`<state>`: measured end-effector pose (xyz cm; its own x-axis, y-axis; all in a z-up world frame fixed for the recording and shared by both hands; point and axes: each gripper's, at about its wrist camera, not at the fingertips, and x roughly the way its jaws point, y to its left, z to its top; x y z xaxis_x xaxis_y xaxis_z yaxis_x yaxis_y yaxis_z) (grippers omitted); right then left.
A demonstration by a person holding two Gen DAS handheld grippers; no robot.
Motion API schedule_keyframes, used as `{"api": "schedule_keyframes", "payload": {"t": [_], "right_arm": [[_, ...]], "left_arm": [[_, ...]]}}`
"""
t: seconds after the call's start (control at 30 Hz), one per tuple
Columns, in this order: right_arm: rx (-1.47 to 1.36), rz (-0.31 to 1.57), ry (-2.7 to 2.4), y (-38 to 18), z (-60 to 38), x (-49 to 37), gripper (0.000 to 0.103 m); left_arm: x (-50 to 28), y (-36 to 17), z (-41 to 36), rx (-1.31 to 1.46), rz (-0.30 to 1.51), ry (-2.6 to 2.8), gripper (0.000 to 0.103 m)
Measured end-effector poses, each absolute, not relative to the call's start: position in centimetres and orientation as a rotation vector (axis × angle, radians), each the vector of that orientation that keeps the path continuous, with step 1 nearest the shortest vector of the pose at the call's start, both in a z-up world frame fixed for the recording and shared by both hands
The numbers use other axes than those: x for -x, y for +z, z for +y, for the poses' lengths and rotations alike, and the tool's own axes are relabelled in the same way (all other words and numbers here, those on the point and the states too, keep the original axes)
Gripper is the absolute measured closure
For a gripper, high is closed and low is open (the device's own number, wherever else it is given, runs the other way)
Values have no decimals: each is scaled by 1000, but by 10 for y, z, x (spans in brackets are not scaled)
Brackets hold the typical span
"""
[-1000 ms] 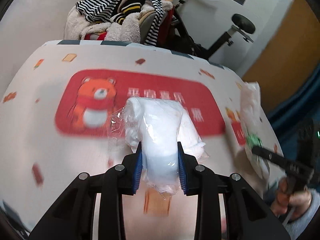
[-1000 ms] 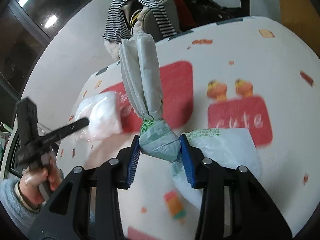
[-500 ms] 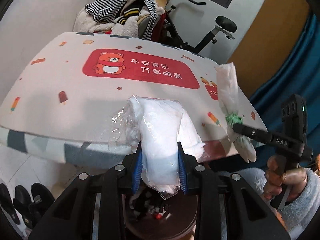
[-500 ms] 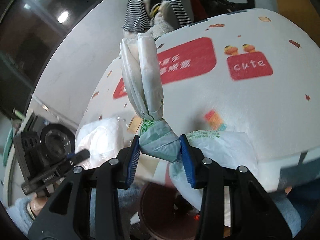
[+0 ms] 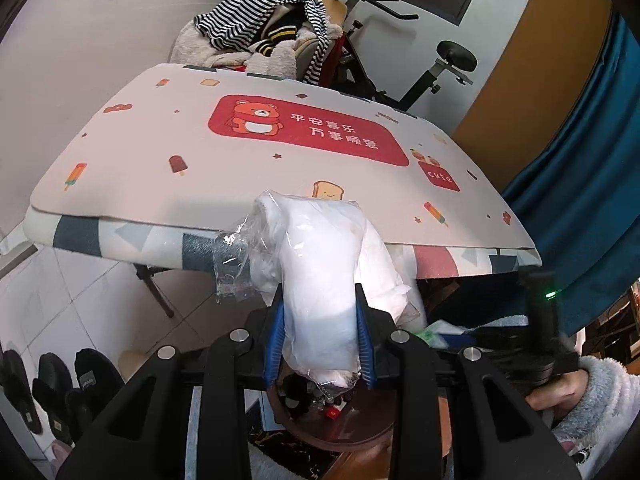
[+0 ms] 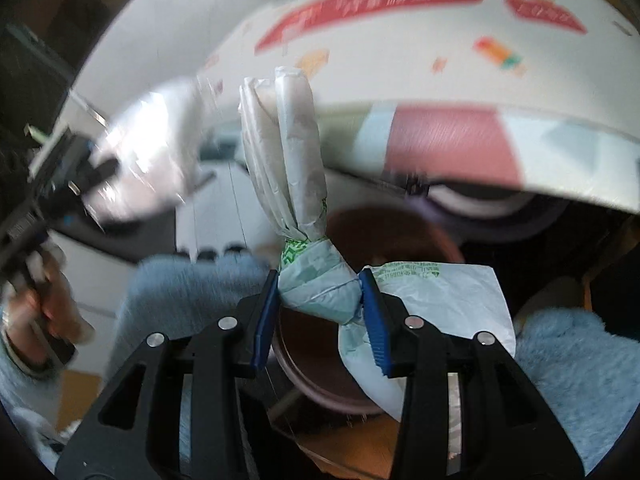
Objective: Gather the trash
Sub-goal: 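Carry both bags over the bin and open the right tool to drop the tied bag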
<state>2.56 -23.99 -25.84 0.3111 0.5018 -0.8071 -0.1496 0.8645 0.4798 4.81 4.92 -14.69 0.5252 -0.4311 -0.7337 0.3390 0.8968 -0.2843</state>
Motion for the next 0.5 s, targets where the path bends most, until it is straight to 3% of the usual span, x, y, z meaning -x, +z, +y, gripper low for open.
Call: {"api": "schedule_keyframes", "payload": {"t": [0.5], "right_arm": [[-227,1462,339,-342,-206,-43,60]], "left_arm": [[-37,-161,52,95,943,-473,73]]}}
